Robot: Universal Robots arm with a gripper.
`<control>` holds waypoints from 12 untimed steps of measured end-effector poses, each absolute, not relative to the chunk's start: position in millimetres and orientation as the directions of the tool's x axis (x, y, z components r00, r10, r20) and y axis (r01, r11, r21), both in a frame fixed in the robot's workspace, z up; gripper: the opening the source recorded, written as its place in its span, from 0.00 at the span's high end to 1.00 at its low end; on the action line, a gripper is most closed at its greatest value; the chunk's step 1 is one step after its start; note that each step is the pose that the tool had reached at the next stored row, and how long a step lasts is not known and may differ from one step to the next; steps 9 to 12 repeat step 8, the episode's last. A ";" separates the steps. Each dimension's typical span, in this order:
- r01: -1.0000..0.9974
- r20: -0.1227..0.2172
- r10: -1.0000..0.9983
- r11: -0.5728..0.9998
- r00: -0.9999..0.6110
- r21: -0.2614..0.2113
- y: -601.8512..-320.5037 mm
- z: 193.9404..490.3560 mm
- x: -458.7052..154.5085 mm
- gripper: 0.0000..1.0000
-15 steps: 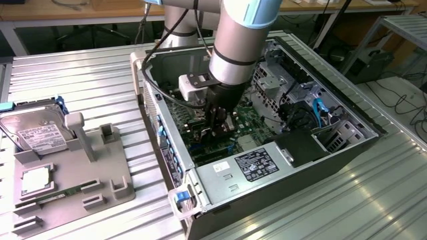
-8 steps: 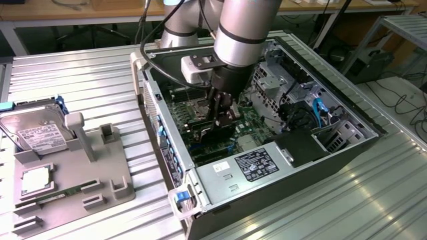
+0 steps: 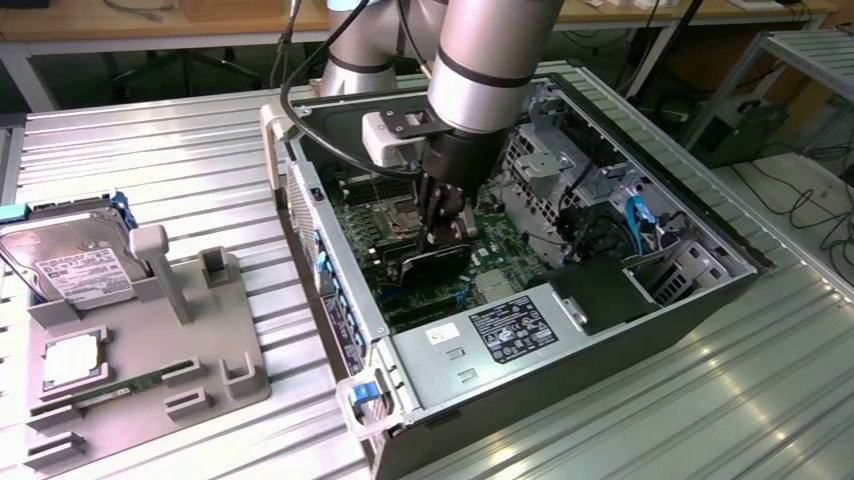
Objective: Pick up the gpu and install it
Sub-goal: 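Insert the gpu into the slot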
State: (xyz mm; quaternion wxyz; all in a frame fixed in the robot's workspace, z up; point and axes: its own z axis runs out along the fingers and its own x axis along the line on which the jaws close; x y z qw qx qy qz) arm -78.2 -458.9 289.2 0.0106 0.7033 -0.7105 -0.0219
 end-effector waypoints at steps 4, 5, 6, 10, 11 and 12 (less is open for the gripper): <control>-0.999 -0.016 -1.000 0.010 -0.011 0.046 -458.9 289.2 -78.2 0.89; -0.999 -0.016 -1.000 0.010 -0.011 0.046 -458.9 289.2 -78.2 0.89; -0.999 -0.016 -1.000 0.010 -0.011 0.046 -458.9 289.2 -78.2 0.89; -0.999 -0.016 -1.000 0.010 -0.011 0.046 -458.9 289.2 -78.2 0.89; -0.999 -0.016 -1.000 0.010 -0.011 0.046 -458.9 289.2 -78.2 0.89; -0.999 -0.016 -1.000 0.010 -0.011 0.046 -458.9 289.2 -78.2 0.89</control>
